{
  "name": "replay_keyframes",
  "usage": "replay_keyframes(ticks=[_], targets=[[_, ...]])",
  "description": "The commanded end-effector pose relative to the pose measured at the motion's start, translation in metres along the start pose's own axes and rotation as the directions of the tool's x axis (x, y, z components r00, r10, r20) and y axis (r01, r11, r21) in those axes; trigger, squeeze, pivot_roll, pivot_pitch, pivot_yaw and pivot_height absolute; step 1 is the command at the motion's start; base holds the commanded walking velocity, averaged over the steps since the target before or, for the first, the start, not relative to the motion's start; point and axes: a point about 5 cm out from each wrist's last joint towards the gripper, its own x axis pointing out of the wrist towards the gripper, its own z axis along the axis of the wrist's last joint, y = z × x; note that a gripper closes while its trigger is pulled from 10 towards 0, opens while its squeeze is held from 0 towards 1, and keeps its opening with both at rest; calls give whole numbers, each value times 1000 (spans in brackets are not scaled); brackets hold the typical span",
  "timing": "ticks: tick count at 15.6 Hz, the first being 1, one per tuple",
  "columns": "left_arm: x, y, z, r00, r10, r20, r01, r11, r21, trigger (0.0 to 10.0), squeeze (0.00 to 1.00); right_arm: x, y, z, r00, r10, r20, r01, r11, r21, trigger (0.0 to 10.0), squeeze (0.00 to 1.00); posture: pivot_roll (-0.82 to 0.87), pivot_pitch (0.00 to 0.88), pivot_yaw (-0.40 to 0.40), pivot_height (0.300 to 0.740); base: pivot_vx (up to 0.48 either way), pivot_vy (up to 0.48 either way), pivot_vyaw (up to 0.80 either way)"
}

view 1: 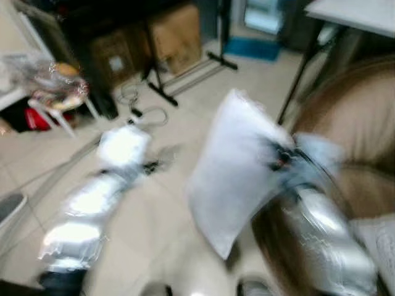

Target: Move the pillow to the sofa from floor

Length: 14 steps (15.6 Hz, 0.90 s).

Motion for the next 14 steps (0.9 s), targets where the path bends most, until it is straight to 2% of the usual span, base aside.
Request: replay_keyframes(ticks=[1,12,14], targets=[[-16,23,-15,993,87,-82,-86,996,20,10000,0,3,29,15,991,110,74,-113,993,32,10000,0,-93,0,69,740,0,0,0],[-11,27,-12,992,101,-72,-99,995,28,10000,0,5,28,21,989,94,116,-96,995,16,10000,0,-92,0,89,740,0,0,0],[-10,29,-10,991,122,-56,-119,991,58,10000,0,7,26,19,992,83,98,-88,995,42,10000,0,-89,0,90,740,0,0,-800]])
